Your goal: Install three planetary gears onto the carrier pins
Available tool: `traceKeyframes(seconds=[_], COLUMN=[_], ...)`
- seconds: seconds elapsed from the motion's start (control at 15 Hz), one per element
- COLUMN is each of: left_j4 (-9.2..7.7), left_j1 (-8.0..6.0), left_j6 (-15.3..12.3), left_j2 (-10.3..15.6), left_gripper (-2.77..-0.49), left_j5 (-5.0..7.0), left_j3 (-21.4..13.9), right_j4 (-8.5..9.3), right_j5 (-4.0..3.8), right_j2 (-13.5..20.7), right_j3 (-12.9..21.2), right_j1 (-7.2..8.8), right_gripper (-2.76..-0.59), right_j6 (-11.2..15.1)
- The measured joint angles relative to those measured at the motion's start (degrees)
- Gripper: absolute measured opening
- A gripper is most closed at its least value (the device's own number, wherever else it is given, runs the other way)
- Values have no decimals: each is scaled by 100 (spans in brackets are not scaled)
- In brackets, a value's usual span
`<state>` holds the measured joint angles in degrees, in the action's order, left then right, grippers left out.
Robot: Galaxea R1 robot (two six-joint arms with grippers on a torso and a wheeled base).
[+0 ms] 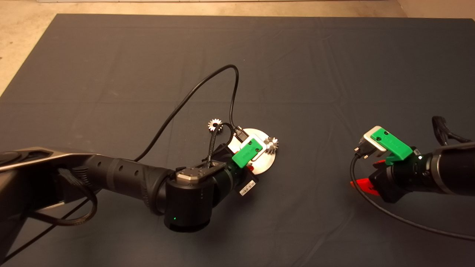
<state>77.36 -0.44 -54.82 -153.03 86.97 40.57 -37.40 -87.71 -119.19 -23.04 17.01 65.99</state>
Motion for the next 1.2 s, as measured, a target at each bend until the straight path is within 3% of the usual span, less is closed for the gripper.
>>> traceKeyframes(seconds=[1.2], left_j4=[-60], left_j1=[55], left_j6=[-16], left_j2=[2], left_gripper=[-266], left_j5=[49], left_j3=[-140], right_j4=[-2], right_j5=[0], right_j2=[-2], right_j3=[0], right_j1=[-1], right_gripper=[-147], right_j6=[-9])
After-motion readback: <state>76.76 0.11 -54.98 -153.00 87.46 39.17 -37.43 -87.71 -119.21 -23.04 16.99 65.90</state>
